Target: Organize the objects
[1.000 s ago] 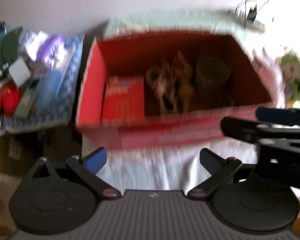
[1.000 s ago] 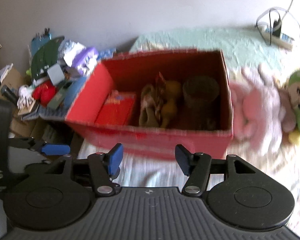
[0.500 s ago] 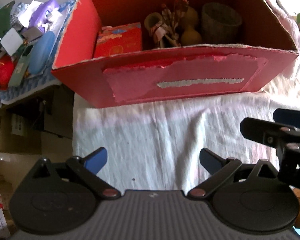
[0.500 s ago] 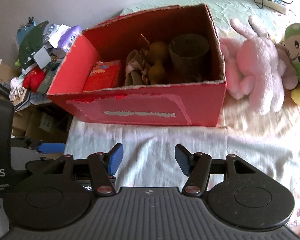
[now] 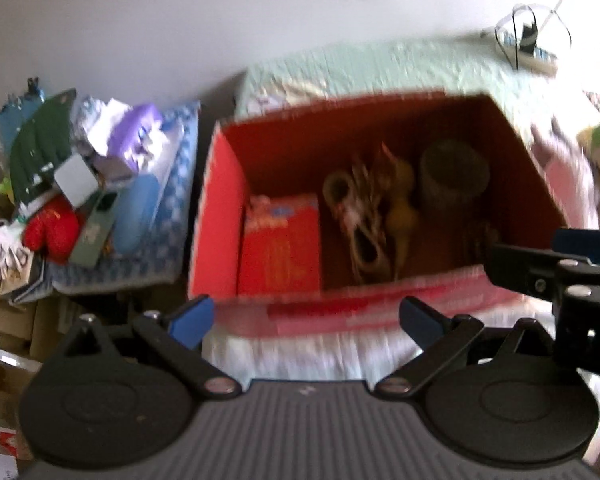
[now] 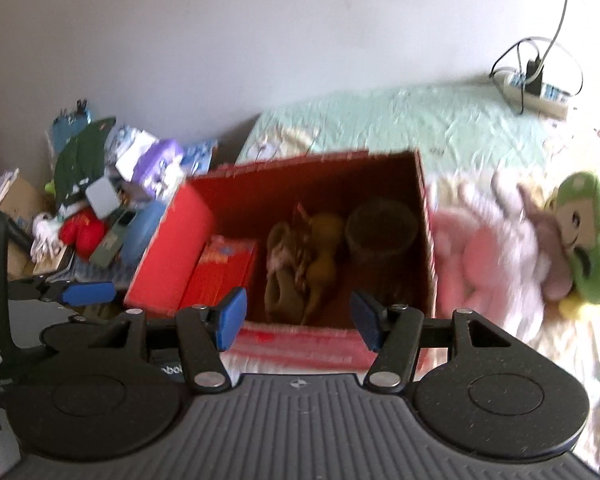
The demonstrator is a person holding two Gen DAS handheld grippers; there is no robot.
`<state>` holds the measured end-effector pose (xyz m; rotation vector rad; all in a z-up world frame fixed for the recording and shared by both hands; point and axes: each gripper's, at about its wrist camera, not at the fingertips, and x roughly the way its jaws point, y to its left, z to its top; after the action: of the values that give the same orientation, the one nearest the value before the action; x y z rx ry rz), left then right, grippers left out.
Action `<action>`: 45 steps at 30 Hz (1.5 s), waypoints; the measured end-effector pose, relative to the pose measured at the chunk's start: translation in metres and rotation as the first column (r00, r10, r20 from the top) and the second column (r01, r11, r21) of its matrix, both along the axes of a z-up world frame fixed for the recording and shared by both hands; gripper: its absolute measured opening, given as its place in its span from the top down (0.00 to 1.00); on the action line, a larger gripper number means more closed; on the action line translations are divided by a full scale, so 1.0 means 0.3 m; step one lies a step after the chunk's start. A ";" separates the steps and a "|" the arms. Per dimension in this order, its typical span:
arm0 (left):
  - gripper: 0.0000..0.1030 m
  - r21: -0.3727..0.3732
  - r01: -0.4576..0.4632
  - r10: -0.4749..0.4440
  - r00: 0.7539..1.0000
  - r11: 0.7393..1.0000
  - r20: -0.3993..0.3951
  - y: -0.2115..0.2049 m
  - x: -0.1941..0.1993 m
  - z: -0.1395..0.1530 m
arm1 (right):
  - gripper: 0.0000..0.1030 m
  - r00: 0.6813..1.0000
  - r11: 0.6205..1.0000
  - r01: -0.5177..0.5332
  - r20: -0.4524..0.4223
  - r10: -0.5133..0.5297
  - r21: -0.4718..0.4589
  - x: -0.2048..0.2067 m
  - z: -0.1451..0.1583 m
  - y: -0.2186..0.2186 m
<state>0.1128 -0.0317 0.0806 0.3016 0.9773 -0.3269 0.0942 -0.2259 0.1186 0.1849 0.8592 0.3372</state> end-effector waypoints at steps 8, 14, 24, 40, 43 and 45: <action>0.04 -0.033 -0.034 0.036 0.997 0.999 0.071 -0.011 0.087 0.043 | 0.41 0.998 0.998 0.035 0.052 -0.033 -0.045 0.053 -0.003 0.013; 0.03 -0.031 -0.046 0.049 0.994 0.998 0.093 -0.013 0.134 0.034 | 0.41 0.996 0.996 0.072 0.053 -0.069 -0.059 0.089 -0.018 0.019; 0.03 -0.047 -0.043 0.048 0.993 0.998 0.112 -0.018 0.169 -0.004 | 0.40 0.995 0.992 0.096 0.042 -0.093 -0.078 0.140 -0.049 0.048; 0.04 -0.082 -0.058 0.065 0.994 0.995 0.091 -0.023 0.224 -0.089 | 0.40 0.993 0.986 0.117 0.025 -0.115 -0.118 0.194 -0.121 0.064; 0.04 -0.093 -0.054 0.061 0.995 0.994 0.075 -0.016 0.233 -0.113 | 0.40 0.994 0.987 0.112 0.010 -0.111 -0.115 0.203 -0.134 0.063; 0.05 -0.104 -0.053 0.058 0.997 0.993 0.047 -0.011 0.241 -0.130 | 0.40 0.994 0.987 0.108 0.012 -0.107 -0.117 0.204 -0.135 0.066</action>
<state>0.1853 -0.0351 0.0417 0.1874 0.9146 -0.3163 0.1554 -0.2062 0.0780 0.1207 0.8569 0.1853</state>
